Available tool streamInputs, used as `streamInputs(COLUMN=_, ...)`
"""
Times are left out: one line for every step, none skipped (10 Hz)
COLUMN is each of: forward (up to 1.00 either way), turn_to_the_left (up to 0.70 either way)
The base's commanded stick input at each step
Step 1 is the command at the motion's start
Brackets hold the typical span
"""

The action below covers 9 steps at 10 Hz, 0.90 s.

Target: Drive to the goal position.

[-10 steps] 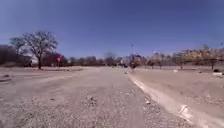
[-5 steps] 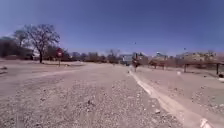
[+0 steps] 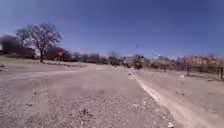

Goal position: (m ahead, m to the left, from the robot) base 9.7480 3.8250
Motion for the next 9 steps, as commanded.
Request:
streamInputs(forward=0.70, turn_to_the_left=0.00)
streamInputs(forward=0.70, turn_to_the_left=0.00)
streamInputs(forward=0.70, turn_to_the_left=0.00)
streamInputs(forward=0.70, turn_to_the_left=0.00)
streamInputs(forward=0.70, turn_to_the_left=0.00)
streamInputs(forward=0.70, turn_to_the_left=0.00)
streamInputs(forward=0.70, turn_to_the_left=0.00)
streamInputs(forward=0.70, turn_to_the_left=0.00)
streamInputs(forward=0.70, turn_to_the_left=0.00)
